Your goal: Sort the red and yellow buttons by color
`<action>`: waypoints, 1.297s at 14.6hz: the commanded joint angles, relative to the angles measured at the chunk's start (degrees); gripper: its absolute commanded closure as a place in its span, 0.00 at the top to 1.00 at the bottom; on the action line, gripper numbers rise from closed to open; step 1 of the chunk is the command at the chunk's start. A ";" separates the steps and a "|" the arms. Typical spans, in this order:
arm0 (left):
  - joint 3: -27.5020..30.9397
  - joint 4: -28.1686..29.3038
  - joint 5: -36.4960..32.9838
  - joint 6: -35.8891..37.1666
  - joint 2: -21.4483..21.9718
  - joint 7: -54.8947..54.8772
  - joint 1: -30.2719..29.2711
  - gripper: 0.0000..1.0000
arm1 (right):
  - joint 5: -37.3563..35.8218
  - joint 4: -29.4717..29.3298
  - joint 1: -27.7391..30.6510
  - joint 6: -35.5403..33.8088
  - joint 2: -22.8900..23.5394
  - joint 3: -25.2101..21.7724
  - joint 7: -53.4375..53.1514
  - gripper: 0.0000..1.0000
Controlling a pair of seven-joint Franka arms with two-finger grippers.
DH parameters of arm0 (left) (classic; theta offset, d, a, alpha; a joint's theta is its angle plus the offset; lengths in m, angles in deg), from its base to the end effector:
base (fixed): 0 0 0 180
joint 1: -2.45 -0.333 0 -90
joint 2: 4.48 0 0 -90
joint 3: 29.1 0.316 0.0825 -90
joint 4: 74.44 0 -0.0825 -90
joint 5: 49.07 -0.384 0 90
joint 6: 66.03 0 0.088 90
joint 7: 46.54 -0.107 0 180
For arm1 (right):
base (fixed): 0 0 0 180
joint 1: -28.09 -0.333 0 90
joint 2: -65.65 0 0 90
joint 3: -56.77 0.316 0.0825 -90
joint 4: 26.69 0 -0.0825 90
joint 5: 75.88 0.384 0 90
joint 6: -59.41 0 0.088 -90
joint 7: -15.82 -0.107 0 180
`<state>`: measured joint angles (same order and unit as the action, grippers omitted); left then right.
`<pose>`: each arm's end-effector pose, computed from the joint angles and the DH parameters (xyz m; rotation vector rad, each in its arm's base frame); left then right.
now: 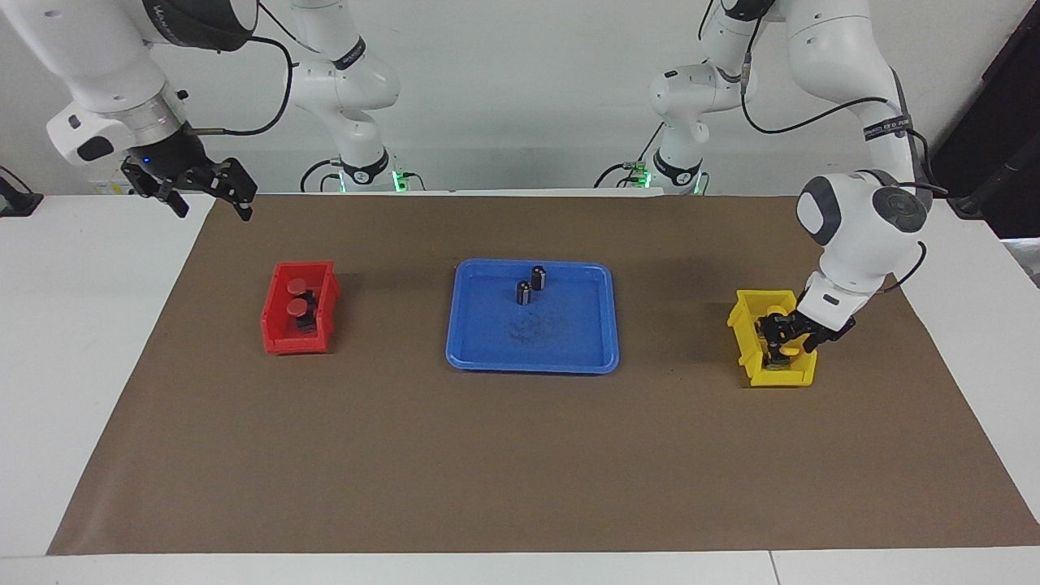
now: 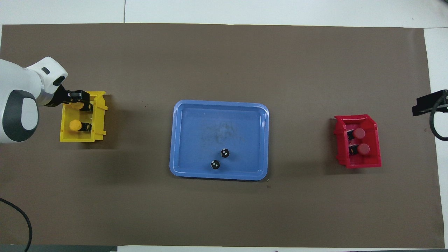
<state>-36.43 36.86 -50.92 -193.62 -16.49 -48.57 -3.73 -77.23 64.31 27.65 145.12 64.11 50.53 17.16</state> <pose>0.6083 -0.0082 0.3838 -3.1369 0.1105 -0.1203 0.5349 -0.0579 0.6246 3.1209 -0.1229 -0.1043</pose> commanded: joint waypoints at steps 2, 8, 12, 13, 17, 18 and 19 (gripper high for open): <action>0.47 -8.70 0.18 11.97 0.76 -0.51 1.69 0.74 | 0.12 1.02 -0.70 -0.45 -0.92 -0.01 -0.29 1.00; -0.15 -23.03 -0.09 27.89 1.90 -1.83 2.48 1.00 | 0.04 0.93 -0.17 -0.10 -0.92 -0.09 -0.29 1.00; -0.15 -28.42 -0.35 40.73 4.00 -2.00 2.92 1.00 | 0.04 0.93 0.09 -0.28 -0.92 -0.18 -0.38 1.00; -0.24 -28.33 0.00 40.75 6.62 -2.26 2.92 1.00 | -0.05 0.93 0.09 -0.28 -0.92 -0.18 -0.46 1.00; -0.59 -28.07 0.27 43.12 9.02 -2.36 3.19 1.00 | -0.05 0.93 -0.35 -0.28 -0.92 -0.27 -0.47 1.00; -0.59 -28.07 0.27 43.04 9.11 -2.44 3.19 1.00 | -0.14 0.85 -0.52 -0.28 -0.92 -0.18 -0.29 1.00; -0.59 -28.07 0.27 42.95 9.11 -2.44 3.19 1.00 | -0.14 0.85 -0.53 -0.19 -0.83 -0.18 -0.29 1.00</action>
